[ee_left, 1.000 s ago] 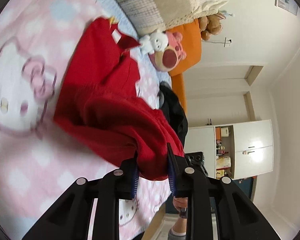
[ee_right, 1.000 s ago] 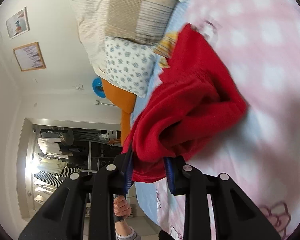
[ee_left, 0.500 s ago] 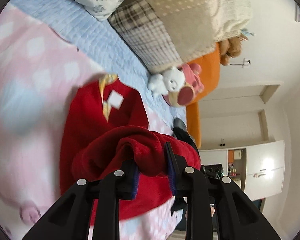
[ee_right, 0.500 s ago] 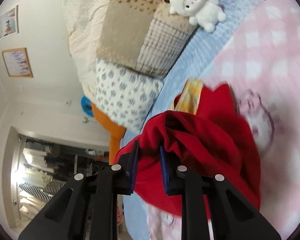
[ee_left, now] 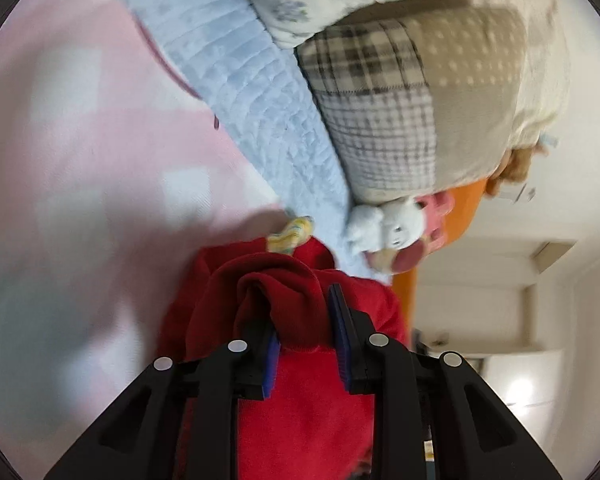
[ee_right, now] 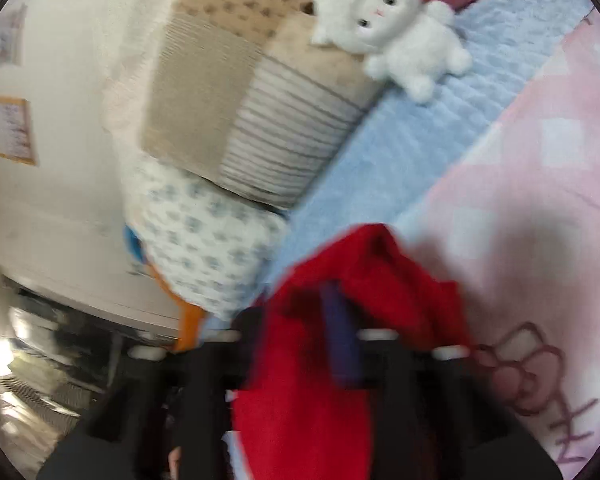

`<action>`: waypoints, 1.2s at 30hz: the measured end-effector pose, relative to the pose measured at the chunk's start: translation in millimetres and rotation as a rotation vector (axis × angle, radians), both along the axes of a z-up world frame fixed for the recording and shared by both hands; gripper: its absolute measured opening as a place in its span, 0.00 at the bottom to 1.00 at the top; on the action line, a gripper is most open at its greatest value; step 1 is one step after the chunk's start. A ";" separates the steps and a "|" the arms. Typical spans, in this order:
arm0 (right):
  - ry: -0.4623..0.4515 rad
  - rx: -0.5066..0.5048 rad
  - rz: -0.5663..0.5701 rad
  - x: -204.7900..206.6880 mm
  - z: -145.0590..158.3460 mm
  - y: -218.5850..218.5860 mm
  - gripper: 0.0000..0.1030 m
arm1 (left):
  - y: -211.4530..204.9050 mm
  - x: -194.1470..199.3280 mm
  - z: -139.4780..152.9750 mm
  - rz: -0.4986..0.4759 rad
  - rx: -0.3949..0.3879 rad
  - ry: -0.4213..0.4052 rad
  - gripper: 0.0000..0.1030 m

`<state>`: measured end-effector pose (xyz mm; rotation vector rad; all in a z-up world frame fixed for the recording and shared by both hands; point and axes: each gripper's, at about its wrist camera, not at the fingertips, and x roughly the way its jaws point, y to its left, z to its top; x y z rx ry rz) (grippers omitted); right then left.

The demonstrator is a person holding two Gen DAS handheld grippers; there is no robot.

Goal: Fold large clothes

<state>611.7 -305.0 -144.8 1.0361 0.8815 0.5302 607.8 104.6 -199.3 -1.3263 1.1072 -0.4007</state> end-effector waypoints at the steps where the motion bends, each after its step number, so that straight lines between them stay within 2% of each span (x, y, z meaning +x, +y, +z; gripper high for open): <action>1: -0.020 0.005 0.008 -1.7 7.5 -0.1 0.88 | 2.3 -3.4 4.2 0.001 -0.023 -0.011 0.27; 2: -0.037 -0.021 0.015 -3.5 19.8 -0.6 0.92 | 5.0 -5.9 10.9 -0.005 -0.029 -0.020 0.28; 4: -0.078 -0.050 0.030 -8.7 47.6 -5.4 0.93 | 12.7 -16.6 39.2 -0.010 0.005 -0.072 0.36; 6: -0.145 -0.083 0.057 -17.5 79.2 -10.5 0.93 | 20.6 -34.4 86.5 0.017 0.076 -0.217 0.89; 8: -0.238 -0.201 0.092 -32.9 111.6 -7.3 0.92 | 16.6 -51.4 133.8 0.015 0.181 -0.364 0.92; 9: -0.270 -0.281 0.115 -39.8 123.0 -1.8 0.86 | 3.4 -58.1 161.3 -0.033 0.240 -0.453 0.92; 10: -0.310 -0.413 0.141 -49.5 133.5 11.0 0.78 | -15.2 -62.4 184.0 -0.089 0.321 -0.515 0.92; 11: -0.339 -0.517 0.159 -56.5 137.5 22.3 0.56 | -31.9 -64.6 198.0 -0.124 0.408 -0.545 0.92; 12: -0.345 -0.596 0.162 -60.4 137.7 31.2 0.38 | -55.6 -66.5 211.9 -0.164 0.533 -0.579 0.92; 13: -0.339 -0.683 0.171 -63.1 133.2 43.3 0.30 | -75.4 -66.7 219.1 -0.192 0.632 -0.603 0.92; 14: -0.318 -0.729 0.189 -62.4 124.4 54.6 0.23 | -100.9 -64.9 221.6 -0.217 0.753 -0.616 0.92; 17: -0.297 -0.852 0.192 -53.6 104.7 78.0 0.24 | -143.0 -45.5 195.7 -0.280 0.932 -0.559 0.92; 19: -0.284 -0.917 0.185 -44.0 88.9 88.0 0.24 | -158.9 -27.0 164.5 -0.338 1.018 -0.481 0.92; 20: -0.264 -0.942 0.176 -36.8 78.1 90.8 0.24 | -163.3 -15.0 141.8 -0.367 1.065 -0.412 0.89; 21: -0.236 -0.958 0.163 -29.9 65.9 91.6 0.24 | -161.8 -3.8 118.3 -0.378 1.080 -0.329 0.82; 22: -0.214 -0.949 0.168 -23.7 56.6 90.9 0.24 | -156.8 1.4 101.0 -0.377 1.037 -0.292 0.83; 24: -0.188 -0.946 0.170 -15.1 40.7 91.6 0.24 | -147.9 11.9 76.7 -0.352 0.995 -0.261 0.84; 26: -0.165 -0.980 0.185 -4.8 18.5 96.2 0.23 | -154.9 23.0 59.4 -0.400 1.033 -0.231 0.84; 29: -0.148 -1.004 0.197 2.2 -10.5 97.0 0.23 | -168.9 30.7 43.7 -0.432 1.089 -0.217 0.84; 32: -0.178 -0.907 0.118 -4.6 -28.4 81.9 0.23 | -172.2 29.3 38.5 -0.407 1.109 -0.242 0.87; 34: -0.195 -0.920 0.117 -8.0 -25.9 83.6 0.23 | -174.2 23.5 40.9 -0.384 1.131 -0.267 0.87; 36: -0.221 -0.940 0.147 -12.5 -15.0 85.3 0.25 | -170.5 16.1 52.9 -0.379 1.111 -0.283 0.87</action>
